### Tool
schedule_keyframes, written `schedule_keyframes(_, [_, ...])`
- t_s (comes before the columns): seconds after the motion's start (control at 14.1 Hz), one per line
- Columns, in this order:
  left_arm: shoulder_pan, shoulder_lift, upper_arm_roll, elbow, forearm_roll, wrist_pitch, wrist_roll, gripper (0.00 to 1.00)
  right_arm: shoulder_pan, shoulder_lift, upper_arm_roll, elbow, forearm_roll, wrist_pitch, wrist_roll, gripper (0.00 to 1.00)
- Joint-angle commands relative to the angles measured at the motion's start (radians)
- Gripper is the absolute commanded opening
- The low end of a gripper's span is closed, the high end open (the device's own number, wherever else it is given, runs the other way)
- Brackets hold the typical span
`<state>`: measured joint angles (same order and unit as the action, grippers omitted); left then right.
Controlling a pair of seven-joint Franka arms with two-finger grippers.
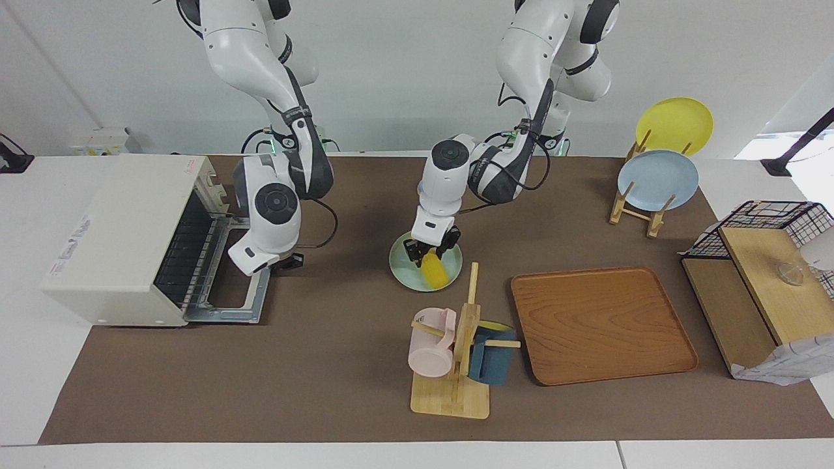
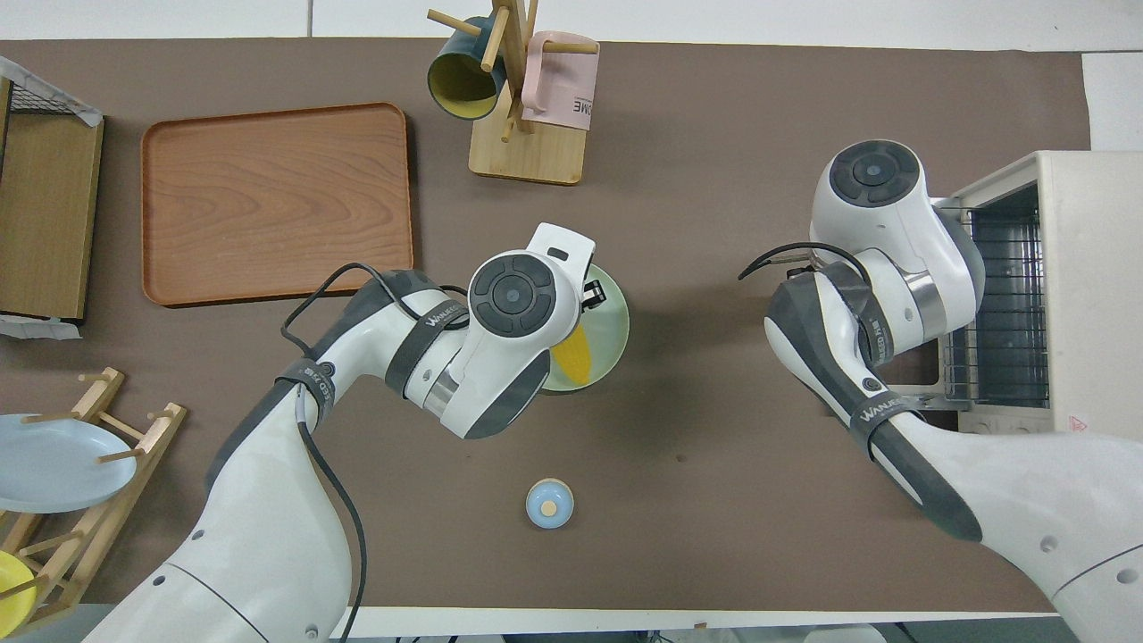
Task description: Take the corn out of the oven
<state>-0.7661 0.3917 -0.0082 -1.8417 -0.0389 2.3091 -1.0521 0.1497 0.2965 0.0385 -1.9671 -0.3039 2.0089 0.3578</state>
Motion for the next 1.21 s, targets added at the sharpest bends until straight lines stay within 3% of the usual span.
schedule_keyframes(0.0, [0.084,-0.043,0.059,0.052,0.008,-0.153,0.089,0.0,-0.025,0.0,0.012,-0.015,-0.03,0.024,-0.016,0.0])
schedule_keyframes(0.07, [0.167,-0.053,0.065,0.053,0.008,-0.196,0.242,0.0,-0.024,0.001,0.012,-0.007,-0.061,0.007,-0.022,0.0])
schedule_keyframes(0.21, [0.353,-0.044,0.063,0.039,0.008,-0.165,0.523,0.0,-0.016,0.001,0.014,0.042,-0.121,-0.083,-0.065,0.0])
schedule_keyframes(0.35, [0.489,0.02,0.062,0.071,0.001,-0.108,0.694,0.0,-0.027,0.0,0.014,0.111,-0.121,-0.165,-0.17,0.0])
schedule_keyframes(0.5, [0.534,0.109,0.063,0.198,0.007,-0.114,0.728,0.0,-0.054,-0.017,0.014,0.163,-0.121,-0.234,-0.261,0.0])
schedule_keyframes(0.64, [0.571,0.127,0.063,0.213,0.008,-0.111,0.812,0.0,-0.088,-0.054,0.014,0.171,-0.118,-0.263,-0.347,0.0])
schedule_keyframes(0.71, [0.573,0.127,0.065,0.213,0.01,-0.109,0.848,0.06,-0.11,-0.071,0.015,0.171,-0.118,-0.277,-0.385,0.0])
schedule_keyframes(0.78, [0.573,0.127,0.065,0.219,0.007,-0.109,0.853,0.58,-0.133,-0.089,0.015,0.171,-0.115,-0.291,-0.431,0.01])
schedule_keyframes(0.85, [0.567,0.124,0.066,0.22,0.005,-0.114,0.848,0.98,-0.154,-0.108,0.015,0.171,-0.11,-0.303,-0.466,0.01])
schedule_keyframes(0.92, [0.564,0.116,0.074,0.222,0.005,-0.125,0.847,1.0,-0.177,-0.123,0.015,0.171,-0.109,-0.317,-0.5,0.02])
schedule_keyframes(1.14, [0.6,-0.034,0.074,0.21,0.005,-0.307,0.847,1.0,-0.216,-0.18,0.015,0.172,-0.083,-0.366,-0.568,0.07])
